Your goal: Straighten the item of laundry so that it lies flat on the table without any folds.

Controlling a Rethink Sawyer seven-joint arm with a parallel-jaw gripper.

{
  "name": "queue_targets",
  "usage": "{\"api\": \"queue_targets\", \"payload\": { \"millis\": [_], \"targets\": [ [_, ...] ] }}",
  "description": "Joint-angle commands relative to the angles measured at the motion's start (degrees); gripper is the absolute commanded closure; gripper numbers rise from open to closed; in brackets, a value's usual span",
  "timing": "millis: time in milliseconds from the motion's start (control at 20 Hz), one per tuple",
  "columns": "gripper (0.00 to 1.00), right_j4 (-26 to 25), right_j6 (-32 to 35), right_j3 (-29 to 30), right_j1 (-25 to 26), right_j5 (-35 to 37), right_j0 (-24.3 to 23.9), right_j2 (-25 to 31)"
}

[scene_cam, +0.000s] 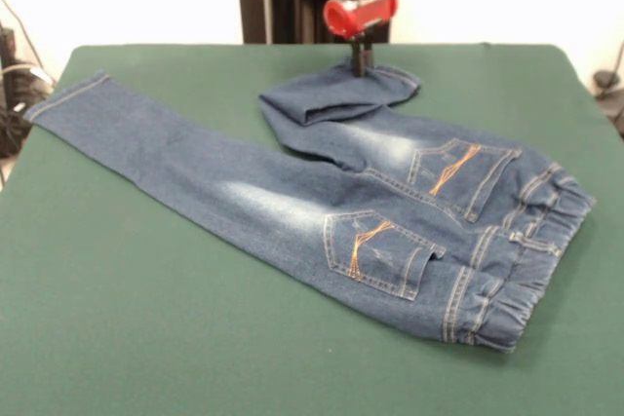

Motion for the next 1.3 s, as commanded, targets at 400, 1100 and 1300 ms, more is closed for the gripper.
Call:
{"api": "queue_targets", "payload": {
  "millis": [400, 1100, 1300],
  "targets": [
    [1.0, -5.85, 13.71, -8.36, 3.59, -1.94, -15.26, 14.54],
    [1.0, -15.72, 12.47, -3.76, -1.76, 4.89, -32.07, 25.62],
    [1.0, -19.32, 9.85, -2.52, -2.03, 14.0, -42.22, 34.3]
  ]
}}
